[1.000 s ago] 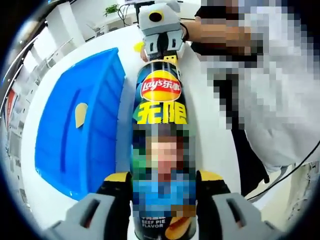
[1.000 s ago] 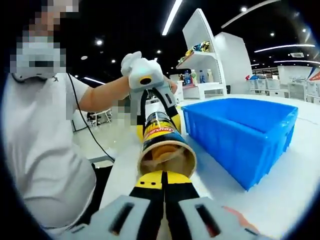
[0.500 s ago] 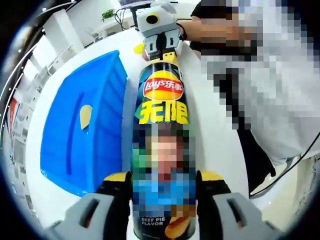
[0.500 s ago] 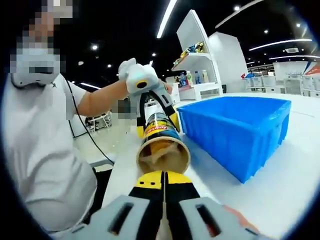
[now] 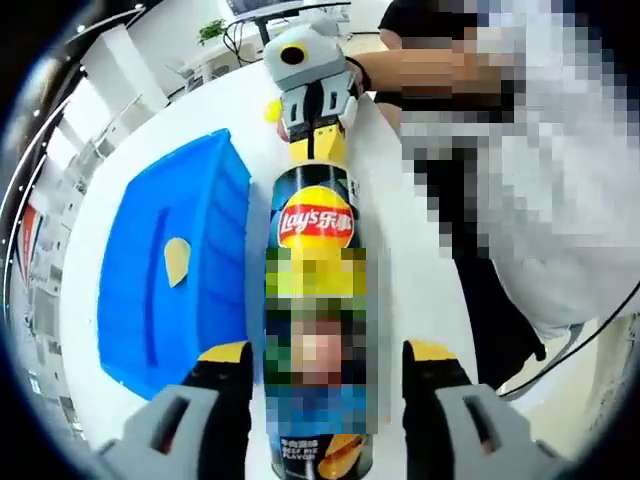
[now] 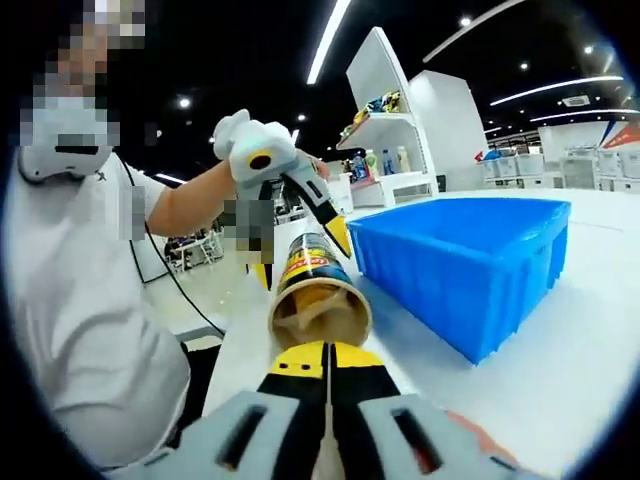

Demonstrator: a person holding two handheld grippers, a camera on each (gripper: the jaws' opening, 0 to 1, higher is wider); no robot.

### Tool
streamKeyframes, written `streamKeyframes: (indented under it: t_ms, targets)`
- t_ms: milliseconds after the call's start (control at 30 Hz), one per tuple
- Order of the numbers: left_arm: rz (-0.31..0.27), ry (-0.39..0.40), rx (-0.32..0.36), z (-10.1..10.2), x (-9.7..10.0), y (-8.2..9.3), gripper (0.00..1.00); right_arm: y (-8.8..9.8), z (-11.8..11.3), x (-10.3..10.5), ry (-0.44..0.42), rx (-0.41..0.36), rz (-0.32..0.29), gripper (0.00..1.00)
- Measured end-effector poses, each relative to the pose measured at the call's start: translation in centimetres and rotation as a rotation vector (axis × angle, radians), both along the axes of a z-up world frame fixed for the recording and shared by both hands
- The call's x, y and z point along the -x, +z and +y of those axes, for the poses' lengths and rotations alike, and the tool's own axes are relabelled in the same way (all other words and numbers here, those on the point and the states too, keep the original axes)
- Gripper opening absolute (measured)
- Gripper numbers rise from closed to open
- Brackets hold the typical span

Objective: Open the lid of the chip container on the table, take out the chips, place them into the box in front of the container, and close the lid

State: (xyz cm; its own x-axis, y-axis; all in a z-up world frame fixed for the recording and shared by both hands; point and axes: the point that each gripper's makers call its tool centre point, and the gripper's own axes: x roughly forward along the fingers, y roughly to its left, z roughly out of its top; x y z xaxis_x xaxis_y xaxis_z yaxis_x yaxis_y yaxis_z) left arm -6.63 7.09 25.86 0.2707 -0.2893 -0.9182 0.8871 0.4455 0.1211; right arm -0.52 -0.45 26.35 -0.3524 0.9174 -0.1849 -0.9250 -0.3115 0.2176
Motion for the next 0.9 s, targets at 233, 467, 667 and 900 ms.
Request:
streamKeyframes:
  t_ms: [233, 467, 667, 900]
  targets:
    - [-0.028, -0.013, -0.046, -1.5, -2.1, 0.5, 0.56, 0.1, -2.8, -0.1, -0.046, 0.022, -0.031, 0.04]
    - [0.000, -0.037, -0.101, -2.5, -2.4, -0.3, 0.53, 1.5, -6.7, 0.8, -0.077, 0.034, -0.073, 0.05]
    - [0.021, -0.032, -0.133, -2.5, -2.2, -0.6, 0.46, 2.0, -8.1, 1.4, -0.094, 0.007, -0.088, 0.07]
    - [-0.011, -0.047, -0.127, -2.6, -2.1, -0.5, 0.45, 1.4, -8.8, 0.6, -0.144, -0.003, -0.051, 0.07]
